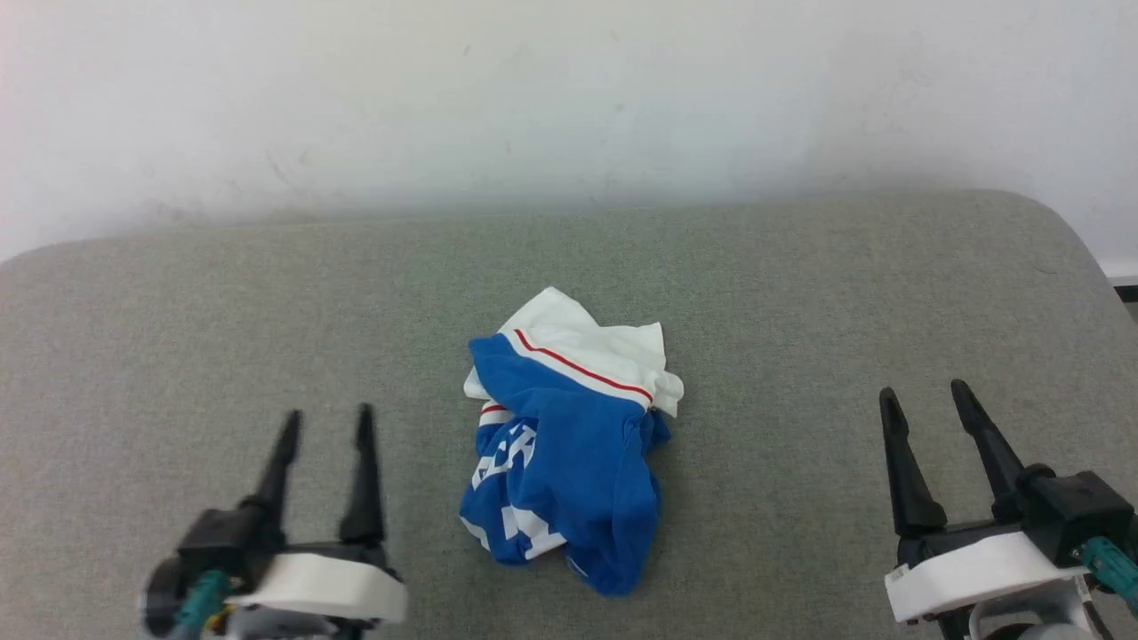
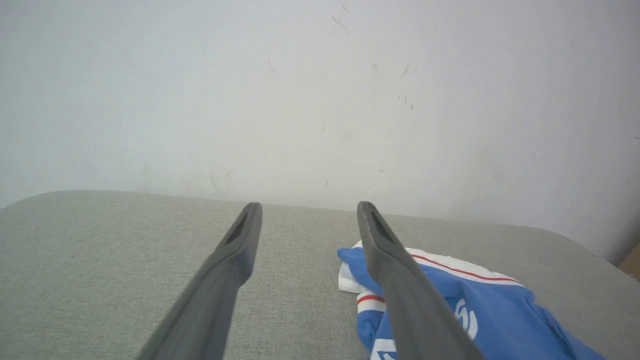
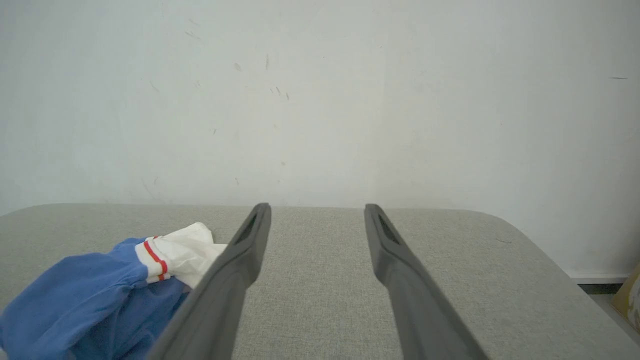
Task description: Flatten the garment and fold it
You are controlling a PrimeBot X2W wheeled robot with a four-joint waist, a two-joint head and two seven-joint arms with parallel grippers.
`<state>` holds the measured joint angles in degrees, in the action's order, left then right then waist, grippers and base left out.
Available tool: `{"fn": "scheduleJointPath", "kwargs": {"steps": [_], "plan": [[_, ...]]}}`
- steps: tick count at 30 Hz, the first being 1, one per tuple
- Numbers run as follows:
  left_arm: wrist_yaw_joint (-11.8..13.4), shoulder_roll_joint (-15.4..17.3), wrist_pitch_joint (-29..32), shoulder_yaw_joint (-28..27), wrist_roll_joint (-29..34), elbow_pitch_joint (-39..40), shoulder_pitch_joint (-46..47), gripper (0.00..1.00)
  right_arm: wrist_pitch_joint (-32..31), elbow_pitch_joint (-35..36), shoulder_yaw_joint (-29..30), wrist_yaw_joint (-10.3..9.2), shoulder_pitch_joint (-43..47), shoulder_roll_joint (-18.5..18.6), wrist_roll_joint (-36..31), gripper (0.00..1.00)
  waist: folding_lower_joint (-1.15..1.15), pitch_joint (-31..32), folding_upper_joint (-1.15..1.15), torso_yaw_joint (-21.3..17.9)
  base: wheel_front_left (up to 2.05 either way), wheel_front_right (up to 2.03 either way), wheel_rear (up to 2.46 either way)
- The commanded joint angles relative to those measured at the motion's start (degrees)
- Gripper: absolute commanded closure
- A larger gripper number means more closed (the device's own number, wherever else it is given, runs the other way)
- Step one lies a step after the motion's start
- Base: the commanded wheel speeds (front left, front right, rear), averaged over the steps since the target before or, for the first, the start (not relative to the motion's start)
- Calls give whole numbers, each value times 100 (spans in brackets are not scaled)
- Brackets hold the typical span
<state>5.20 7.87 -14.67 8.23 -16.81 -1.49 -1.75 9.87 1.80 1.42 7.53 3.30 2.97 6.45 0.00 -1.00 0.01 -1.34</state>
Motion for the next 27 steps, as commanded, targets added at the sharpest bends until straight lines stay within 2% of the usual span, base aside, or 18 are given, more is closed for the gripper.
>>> {"fn": "scheduleJointPath", "kwargs": {"steps": [1, 8, 17, 21, 27], "plan": [[45, 83, -29, -134, -11, 64, -36, 0, -18, 31, -12, -4, 91, -9, -28, 0, 0, 13, -1, 19, 0, 0, 0], [72, 269, -31, -636, 3, 240, -230, 0, -91, 68, -79, -4, 243, -9, -44, 0, 0, 37, -1, -7, 0, 0, 0], [-40, 413, 75, -776, -116, 185, -271, 0, -161, 103, -123, -4, 435, -9, 42, 0, 0, 55, -1, -100, 0, 0, 0], [-86, 448, 356, -668, -152, 292, -81, 0, -172, 119, -144, -4, 416, -9, 61, 0, 0, -11, -1, -154, 0, 0, 0], [-352, 322, 1025, -49, -144, 474, 620, 0, -169, 106, -145, -4, 320, -9, 66, 0, 0, -136, -1, -187, 0, 0, 0]]}}
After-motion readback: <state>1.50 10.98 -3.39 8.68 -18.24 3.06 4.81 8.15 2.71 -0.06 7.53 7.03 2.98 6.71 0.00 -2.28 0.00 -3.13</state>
